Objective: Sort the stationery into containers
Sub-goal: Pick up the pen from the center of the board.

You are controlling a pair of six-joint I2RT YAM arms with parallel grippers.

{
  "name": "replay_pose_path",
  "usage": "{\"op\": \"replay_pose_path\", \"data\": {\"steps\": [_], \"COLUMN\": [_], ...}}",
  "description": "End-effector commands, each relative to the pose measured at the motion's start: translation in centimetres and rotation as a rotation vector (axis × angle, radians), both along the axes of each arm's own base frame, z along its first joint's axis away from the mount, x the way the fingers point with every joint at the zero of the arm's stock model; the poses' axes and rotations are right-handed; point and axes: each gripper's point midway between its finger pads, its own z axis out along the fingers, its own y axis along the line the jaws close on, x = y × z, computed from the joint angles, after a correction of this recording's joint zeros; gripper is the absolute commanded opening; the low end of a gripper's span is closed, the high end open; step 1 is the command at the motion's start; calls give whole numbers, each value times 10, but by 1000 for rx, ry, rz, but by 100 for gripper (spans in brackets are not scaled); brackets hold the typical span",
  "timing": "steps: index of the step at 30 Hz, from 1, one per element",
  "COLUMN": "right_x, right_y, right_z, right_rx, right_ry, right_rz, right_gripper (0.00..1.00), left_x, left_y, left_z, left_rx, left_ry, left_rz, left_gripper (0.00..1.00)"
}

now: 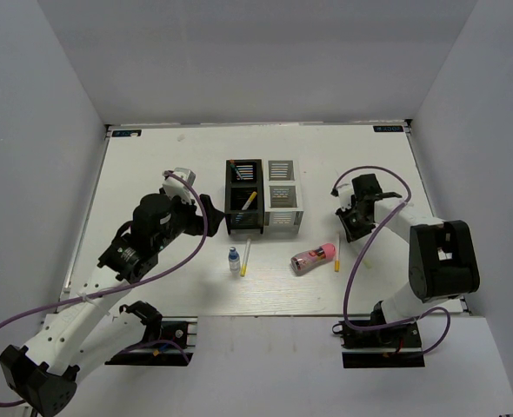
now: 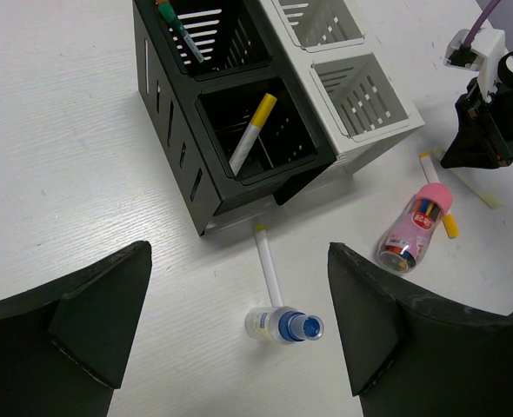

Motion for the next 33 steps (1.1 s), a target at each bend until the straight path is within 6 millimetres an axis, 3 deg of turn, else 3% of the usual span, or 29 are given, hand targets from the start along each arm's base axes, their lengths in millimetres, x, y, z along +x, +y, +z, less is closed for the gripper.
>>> {"op": "replay_pose_path", "data": {"steps": [1,7,14,15,16,17,18,22,24,25,33], "right_x": [-30,6,23,31,32,31,38,45,43,46,40], "right_y": [0,17,35,39,40,50,55,80,94,99,148], "right_z": [-17,52,116,136,143,151,174,230,244,262,307], "right_rx": [14,93,176,187,194,242,263,390,450,468,625], "right_ry": [107,-65,-199,-260,-274,-286,-348,-457,-465,-506,-548], "right_rz": [40,94,169,186,193,232,250,319,354,371,519], "right_gripper": [0,0,0,0,0,0,0,0,0,0,0], "left_x": [-2,-2,-1,-1,-1,-1,-1,-3,-4,-4,-5], "left_y": [2,3,4,4,4,4,4,5,6,6,11], "left_z": [3,7,8,8,8,8,8,11,9,9,20], "left_rx": [-9,-11,-7,-7,-7,-7,-7,-17,-17,-17,-35], "left_ry": [-7,-27,-42,-42,-42,-42,-42,-59,-59,-59,-99], "left_rz": [4,1,6,6,6,6,6,7,7,7,24], "left_gripper": [92,92,92,92,92,92,92,92,92,92,92]}}
